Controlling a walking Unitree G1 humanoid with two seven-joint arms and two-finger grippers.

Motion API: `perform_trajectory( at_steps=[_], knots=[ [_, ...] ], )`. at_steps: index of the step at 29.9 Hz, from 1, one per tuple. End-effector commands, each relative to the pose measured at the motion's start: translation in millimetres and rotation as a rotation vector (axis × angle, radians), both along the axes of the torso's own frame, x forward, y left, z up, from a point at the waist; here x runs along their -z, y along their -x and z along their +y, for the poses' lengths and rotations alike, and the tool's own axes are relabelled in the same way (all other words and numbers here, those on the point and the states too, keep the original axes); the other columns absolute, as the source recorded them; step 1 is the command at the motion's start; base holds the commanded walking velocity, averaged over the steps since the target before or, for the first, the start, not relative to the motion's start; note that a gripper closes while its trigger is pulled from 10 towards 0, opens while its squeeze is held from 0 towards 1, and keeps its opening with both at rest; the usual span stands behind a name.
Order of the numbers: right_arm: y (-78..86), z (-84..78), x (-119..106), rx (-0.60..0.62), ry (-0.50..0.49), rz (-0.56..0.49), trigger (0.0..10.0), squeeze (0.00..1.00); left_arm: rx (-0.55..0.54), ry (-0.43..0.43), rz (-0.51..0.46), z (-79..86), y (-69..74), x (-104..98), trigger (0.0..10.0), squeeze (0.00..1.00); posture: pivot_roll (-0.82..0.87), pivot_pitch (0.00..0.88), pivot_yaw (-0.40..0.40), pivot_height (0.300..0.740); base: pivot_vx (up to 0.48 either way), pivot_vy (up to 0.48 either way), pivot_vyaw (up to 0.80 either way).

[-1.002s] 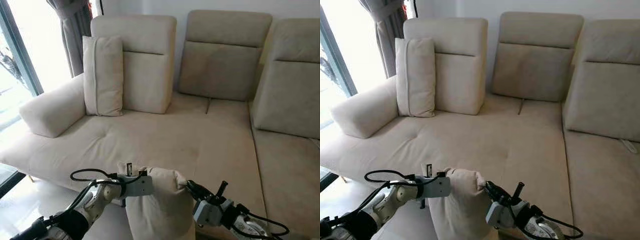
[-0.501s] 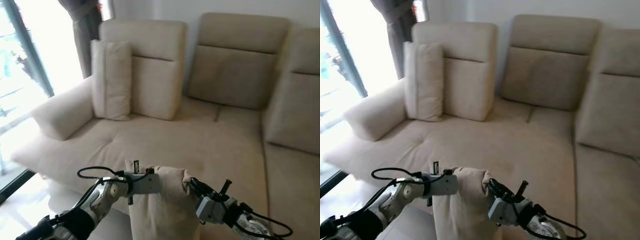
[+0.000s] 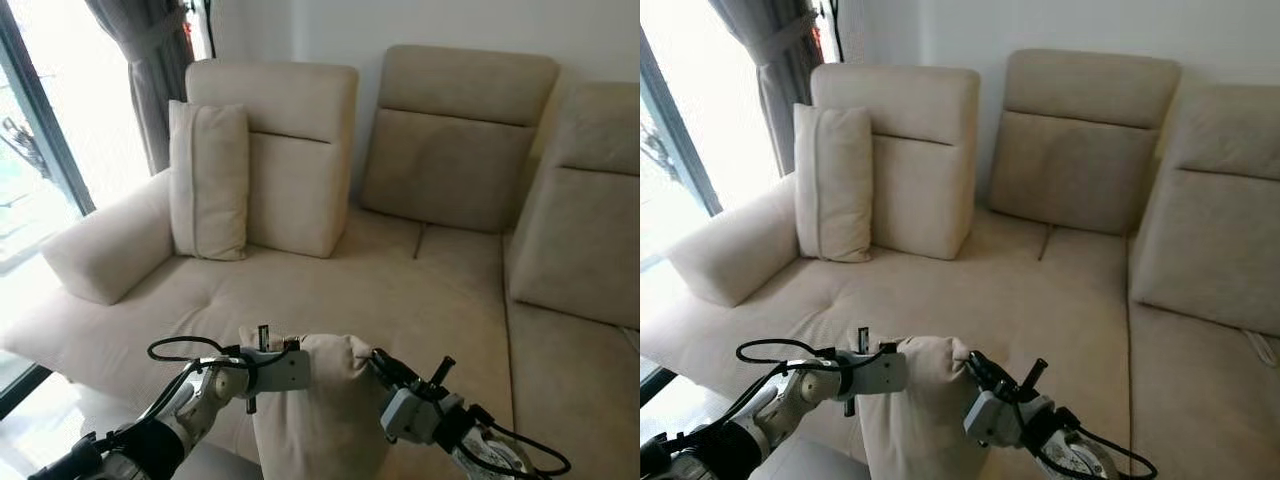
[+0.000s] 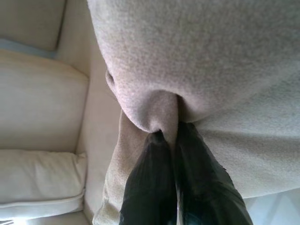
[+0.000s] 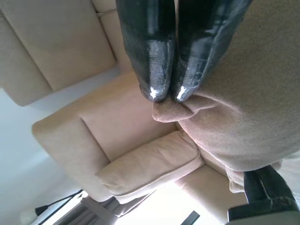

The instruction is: Move the pillow to the sofa from floor

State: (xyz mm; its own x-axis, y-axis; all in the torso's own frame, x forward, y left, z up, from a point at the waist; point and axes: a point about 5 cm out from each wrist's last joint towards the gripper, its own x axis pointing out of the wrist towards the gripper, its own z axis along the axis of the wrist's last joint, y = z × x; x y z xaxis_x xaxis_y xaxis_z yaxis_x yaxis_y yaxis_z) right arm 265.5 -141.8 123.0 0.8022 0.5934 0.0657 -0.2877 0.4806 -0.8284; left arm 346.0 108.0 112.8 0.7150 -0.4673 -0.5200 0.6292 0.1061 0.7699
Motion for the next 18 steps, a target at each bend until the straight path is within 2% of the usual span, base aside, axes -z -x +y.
perform_trajectory(
  at_steps=[1,9,18],
  knots=[
    [-2.2,3.3,-17.8,-0.007,-0.034,-0.084,10.0,0.00,0.012,0.009,-0.024,-4.5,-0.9,-4.5,10.0,0.00,0.13,0.000,0.017,0.709,0.000,0.000,0.00],
    [-3.8,3.5,-19.9,0.016,-0.043,-0.096,10.0,0.00,0.014,0.033,-0.029,-8.7,-1.1,-5.1,10.0,0.00,0.12,0.000,0.022,0.739,0.000,0.000,0.00],
    [-2.6,2.2,-19.4,0.039,-0.050,-0.085,10.0,0.00,0.057,0.070,-0.063,-14.5,-2.0,-14.1,10.0,0.00,0.12,0.000,0.026,0.740,0.000,0.000,0.00]
  ],
)
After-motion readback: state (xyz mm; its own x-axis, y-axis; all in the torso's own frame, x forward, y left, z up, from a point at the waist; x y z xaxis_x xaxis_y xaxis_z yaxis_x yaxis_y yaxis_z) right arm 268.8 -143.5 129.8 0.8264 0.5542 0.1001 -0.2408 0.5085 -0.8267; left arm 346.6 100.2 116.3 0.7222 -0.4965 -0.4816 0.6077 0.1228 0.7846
